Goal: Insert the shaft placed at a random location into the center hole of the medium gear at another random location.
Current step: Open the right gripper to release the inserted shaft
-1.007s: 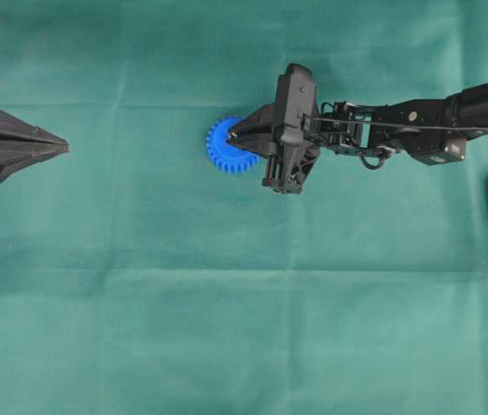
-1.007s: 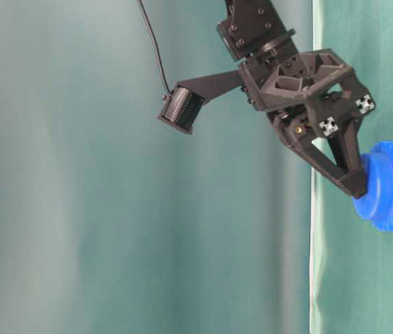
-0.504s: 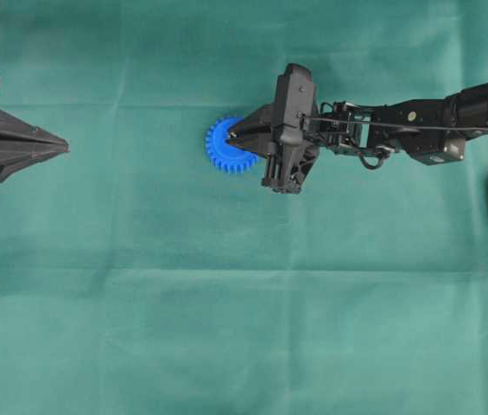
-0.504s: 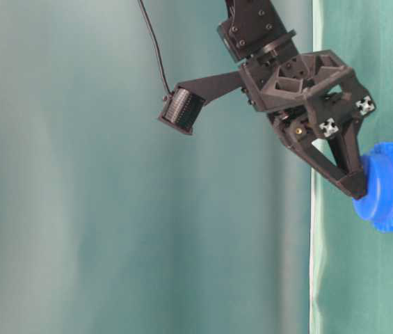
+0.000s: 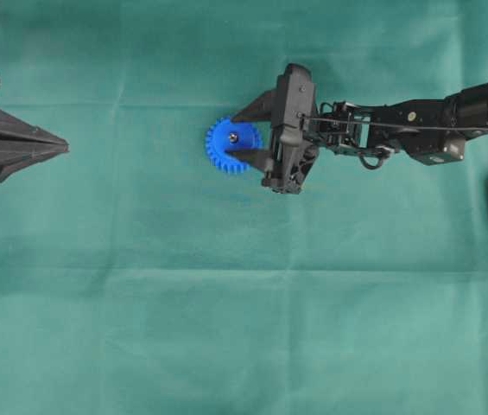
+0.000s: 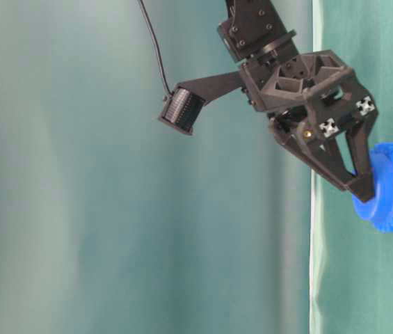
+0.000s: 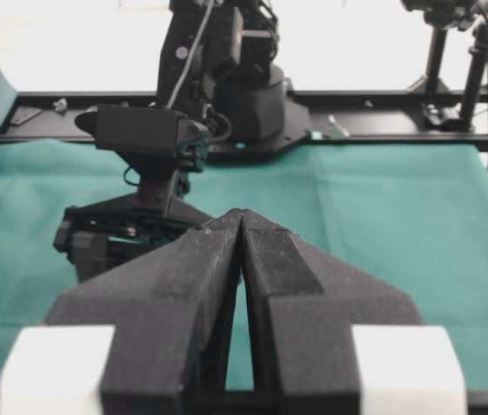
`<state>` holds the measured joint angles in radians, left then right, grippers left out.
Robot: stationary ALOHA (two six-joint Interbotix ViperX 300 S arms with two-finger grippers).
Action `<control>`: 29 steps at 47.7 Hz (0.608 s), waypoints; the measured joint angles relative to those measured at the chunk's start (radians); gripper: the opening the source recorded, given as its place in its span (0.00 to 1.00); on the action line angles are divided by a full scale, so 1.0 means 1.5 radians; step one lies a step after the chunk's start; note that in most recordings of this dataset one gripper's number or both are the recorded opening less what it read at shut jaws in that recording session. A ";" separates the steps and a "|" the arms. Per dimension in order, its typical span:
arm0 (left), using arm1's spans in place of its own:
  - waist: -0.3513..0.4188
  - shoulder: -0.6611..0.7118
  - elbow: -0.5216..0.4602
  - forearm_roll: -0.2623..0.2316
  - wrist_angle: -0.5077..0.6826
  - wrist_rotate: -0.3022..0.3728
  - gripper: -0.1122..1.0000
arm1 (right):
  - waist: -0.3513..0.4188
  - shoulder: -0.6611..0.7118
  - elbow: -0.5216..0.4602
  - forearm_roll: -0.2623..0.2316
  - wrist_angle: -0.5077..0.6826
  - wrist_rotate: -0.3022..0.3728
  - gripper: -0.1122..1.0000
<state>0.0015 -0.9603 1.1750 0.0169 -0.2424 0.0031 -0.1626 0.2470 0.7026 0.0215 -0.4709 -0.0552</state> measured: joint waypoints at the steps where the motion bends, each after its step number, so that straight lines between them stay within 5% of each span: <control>1: 0.000 0.000 -0.001 -0.001 0.000 0.000 0.10 | 0.001 -0.002 0.000 0.000 0.000 0.000 0.89; 29: 0.000 -0.001 -0.001 0.000 0.000 -0.002 0.10 | 0.006 -0.138 0.004 -0.002 0.059 -0.001 0.83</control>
<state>0.0015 -0.9618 1.1735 0.0169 -0.2424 0.0000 -0.1534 0.0399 0.7087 0.0184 -0.3820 -0.0568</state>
